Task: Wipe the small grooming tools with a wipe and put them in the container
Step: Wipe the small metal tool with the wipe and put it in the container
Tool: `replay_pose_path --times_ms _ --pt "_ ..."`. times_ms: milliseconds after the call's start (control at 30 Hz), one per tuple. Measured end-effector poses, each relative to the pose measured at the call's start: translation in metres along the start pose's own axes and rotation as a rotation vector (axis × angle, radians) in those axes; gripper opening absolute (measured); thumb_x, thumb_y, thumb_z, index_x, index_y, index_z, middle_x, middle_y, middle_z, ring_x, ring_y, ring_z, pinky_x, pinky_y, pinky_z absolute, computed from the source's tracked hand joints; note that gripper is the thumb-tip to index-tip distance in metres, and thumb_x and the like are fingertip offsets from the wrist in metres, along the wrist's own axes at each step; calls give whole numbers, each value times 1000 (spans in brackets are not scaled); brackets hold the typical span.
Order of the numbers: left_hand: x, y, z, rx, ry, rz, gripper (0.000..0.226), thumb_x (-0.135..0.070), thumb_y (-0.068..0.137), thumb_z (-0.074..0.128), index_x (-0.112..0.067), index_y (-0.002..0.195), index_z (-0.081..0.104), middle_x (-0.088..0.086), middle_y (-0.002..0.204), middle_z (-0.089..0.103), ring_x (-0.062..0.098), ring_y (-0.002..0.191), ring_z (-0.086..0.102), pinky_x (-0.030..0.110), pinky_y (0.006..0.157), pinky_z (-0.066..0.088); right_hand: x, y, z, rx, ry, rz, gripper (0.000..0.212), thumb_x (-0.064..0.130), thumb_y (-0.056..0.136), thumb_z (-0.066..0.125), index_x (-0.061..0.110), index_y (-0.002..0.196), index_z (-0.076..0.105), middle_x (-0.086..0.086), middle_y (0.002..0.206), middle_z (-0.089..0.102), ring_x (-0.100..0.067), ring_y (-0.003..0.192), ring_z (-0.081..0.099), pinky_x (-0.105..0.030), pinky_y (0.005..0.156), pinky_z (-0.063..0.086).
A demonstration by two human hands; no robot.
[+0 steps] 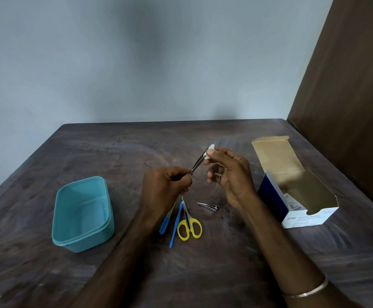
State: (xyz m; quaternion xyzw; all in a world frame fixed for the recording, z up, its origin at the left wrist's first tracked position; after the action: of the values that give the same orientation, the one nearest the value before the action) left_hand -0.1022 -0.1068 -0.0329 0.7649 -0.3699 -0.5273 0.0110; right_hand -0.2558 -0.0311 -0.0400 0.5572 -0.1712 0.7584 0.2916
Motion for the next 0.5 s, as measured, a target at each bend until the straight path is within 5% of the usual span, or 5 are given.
replay_pose_path --times_ms 500 --pt "8 0 1 -18 -96 -61 13 -4 90 66 -11 95 76 3 69 73 15 60 70 28 61 60 -6 -3 7 23 -200 -35 13 15 84 76 3 84 73 -10 74 73 -19 50 56 -29 47 48"
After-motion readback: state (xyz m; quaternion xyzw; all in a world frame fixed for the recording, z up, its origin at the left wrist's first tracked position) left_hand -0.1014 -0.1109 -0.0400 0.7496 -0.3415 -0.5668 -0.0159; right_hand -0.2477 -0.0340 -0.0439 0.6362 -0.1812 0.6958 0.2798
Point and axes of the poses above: each hand's wrist, its own y-axis towards the middle knuckle, its own z-axis out of the palm, x = y × z, the point moved 5 cm from there along y, towards the middle knuckle
